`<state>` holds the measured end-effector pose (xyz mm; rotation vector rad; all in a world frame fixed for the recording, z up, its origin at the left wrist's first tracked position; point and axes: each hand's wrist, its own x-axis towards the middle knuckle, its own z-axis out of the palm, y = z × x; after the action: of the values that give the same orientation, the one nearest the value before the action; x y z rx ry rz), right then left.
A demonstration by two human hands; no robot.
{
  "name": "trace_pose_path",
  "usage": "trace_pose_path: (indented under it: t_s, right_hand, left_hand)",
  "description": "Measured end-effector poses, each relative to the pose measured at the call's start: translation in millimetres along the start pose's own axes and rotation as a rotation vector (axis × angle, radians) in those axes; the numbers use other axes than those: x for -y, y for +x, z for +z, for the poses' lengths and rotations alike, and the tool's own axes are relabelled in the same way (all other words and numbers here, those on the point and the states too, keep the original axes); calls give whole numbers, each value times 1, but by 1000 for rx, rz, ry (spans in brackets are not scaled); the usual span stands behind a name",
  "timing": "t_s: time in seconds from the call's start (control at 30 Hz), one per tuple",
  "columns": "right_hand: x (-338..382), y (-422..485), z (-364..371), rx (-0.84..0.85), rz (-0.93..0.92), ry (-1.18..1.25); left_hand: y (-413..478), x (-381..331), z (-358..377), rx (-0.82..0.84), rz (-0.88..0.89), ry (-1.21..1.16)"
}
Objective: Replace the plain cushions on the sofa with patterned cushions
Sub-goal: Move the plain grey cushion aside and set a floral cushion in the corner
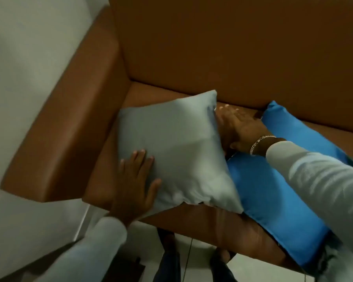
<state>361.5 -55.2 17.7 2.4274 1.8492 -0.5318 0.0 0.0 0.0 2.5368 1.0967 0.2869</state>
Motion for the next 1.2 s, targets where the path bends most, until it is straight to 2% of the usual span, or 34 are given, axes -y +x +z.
trace_pose_path:
  t_s: [0.13,0.23,0.37,0.43,0.5,0.6,0.67,0.73,0.87,1.07,1.2]
  right_hand:
    - [12,29,50,0,-147,-31]
    - [14,48,87,-41,-160,9]
    - [14,51,116,-52,-201,46]
    - [20,45,122,-93,-269,78]
    - [28,47,111,-150,-309,127]
    - [32,57,75,-237,-323,141]
    - [29,51,50,-257,-301,149]
    - [27,39,26,-284,-261,209]
    - [35,38,-18,-385,-158,347]
    - [75,75,-61,-480,-58,534]
    - [76,107,-110,-549,-38,569]
  left_hand:
    - [-76,21,58,147,-93,203]
    - [-70,35,87,174,-132,296]
    - [-53,36,98,111,-168,-23]
    - [-55,49,89,66,-112,-140]
    - [-38,67,67,61,-36,-199]
    - [14,85,21,-16,-71,-295]
    - [47,90,-2,-30,-125,-222]
    - [77,91,-29,-88,-100,-100]
    - [147,96,-96,-240,-6,-135]
    - [228,114,-146,-271,-62,-201]
    - [291,125,-175,-257,-33,-137]
